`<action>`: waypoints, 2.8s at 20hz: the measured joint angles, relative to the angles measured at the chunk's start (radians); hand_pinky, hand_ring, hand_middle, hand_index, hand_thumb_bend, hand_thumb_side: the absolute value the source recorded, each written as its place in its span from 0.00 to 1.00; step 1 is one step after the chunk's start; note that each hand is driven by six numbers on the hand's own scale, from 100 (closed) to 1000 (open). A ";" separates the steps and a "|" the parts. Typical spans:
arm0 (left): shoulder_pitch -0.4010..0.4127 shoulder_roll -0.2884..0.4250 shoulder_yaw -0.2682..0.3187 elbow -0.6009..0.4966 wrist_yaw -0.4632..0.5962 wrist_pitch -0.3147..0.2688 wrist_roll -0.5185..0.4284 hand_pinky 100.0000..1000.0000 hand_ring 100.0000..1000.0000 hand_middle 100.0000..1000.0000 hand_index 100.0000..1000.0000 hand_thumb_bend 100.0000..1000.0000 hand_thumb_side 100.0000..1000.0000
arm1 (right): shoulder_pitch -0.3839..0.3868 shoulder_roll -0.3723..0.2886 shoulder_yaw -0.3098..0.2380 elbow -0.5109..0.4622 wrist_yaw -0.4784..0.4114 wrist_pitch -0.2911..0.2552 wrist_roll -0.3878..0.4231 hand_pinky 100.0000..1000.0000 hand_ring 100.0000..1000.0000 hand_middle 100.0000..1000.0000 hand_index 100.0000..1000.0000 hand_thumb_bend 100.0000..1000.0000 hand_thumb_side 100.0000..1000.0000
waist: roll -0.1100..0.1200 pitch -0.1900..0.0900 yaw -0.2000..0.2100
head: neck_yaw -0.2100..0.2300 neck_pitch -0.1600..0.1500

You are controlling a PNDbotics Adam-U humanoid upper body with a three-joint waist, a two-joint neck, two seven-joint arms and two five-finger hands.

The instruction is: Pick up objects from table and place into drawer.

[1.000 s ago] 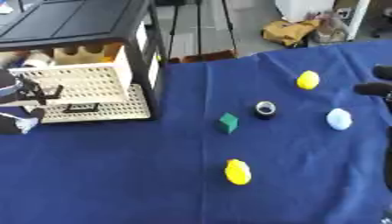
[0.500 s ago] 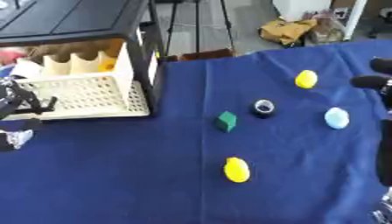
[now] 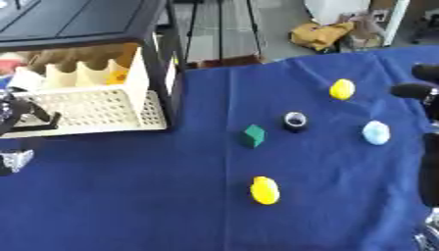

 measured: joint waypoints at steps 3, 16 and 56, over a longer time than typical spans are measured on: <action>0.000 -0.003 0.006 -0.017 0.046 -0.001 -0.023 0.00 0.00 0.10 0.96 0.00 0.16 | 0.000 0.000 -0.001 0.000 0.000 0.001 -0.001 0.63 0.74 0.66 0.77 0.00 0.85 | 0.000 0.000 0.000 | 0.000 0.000; -0.043 -0.003 0.092 -0.070 0.172 -0.039 0.070 0.00 0.00 0.09 0.95 0.00 0.17 | 0.006 -0.001 -0.005 0.000 0.000 -0.005 -0.015 0.63 0.74 0.66 0.77 0.00 0.85 | 0.000 -0.006 0.012 | -0.015 0.010; 0.035 -0.157 0.151 -0.072 0.969 -0.441 1.059 0.57 0.77 0.73 0.97 0.13 0.96 | 0.199 -0.684 -0.057 0.000 0.408 -0.100 -0.083 0.68 0.80 0.77 0.86 0.00 0.94 | -0.037 -0.060 0.006 | -0.123 0.059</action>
